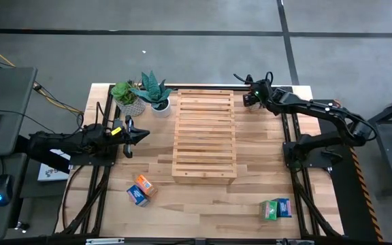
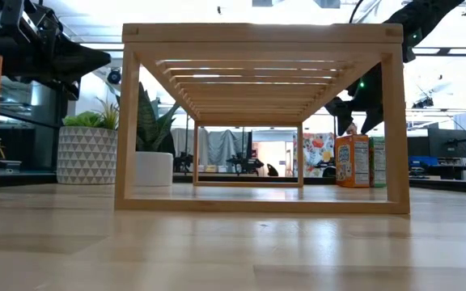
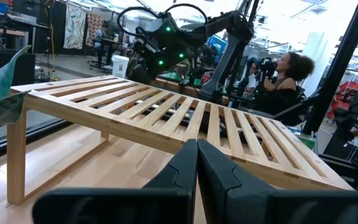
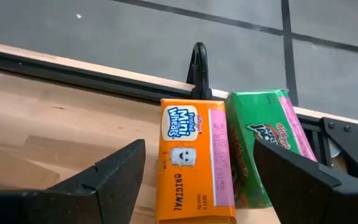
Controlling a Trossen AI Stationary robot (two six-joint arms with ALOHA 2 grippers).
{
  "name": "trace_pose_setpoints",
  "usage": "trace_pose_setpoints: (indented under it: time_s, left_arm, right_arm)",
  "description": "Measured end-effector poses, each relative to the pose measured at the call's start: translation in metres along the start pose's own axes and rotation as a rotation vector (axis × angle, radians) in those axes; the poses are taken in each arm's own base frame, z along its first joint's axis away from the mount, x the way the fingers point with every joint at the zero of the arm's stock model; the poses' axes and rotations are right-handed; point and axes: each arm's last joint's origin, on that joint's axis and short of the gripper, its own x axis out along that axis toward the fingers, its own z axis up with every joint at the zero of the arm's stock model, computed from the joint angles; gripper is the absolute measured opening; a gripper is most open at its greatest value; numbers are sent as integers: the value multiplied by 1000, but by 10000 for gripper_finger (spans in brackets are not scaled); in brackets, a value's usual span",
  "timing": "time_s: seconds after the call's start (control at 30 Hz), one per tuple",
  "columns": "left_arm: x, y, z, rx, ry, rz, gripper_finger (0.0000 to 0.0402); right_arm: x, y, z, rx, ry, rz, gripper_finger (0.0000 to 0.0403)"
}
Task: Stack cereal on shelf
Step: Put the top right orange cereal box on the shelf
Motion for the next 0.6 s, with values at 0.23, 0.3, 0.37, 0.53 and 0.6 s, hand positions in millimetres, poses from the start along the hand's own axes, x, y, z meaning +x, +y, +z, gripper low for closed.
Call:
trace_pose_setpoints:
  time_s: [0.23, 0.3, 0.37, 0.53, 0.6]
  left_arm:
    - [0, 0, 0, 0, 0, 0, 3]
    - [0, 0, 0, 0, -1, 0, 3]
    - [0, 0, 0, 0, 0, 0, 3]
    - [0, 0, 0, 0, -1, 0, 3]
    - [0, 0, 0, 0, 0, 0, 3]
  right_arm:
    - [0, 1, -1, 22, 21, 33, 293]
    - [0, 1, -2, 30, 29, 30, 293]
    - [0, 0, -2, 33, 33, 23, 293]
    - [8, 3, -7, 15, 70, 11, 293]
    - [12, 5, -9, 4, 88, 2, 293]
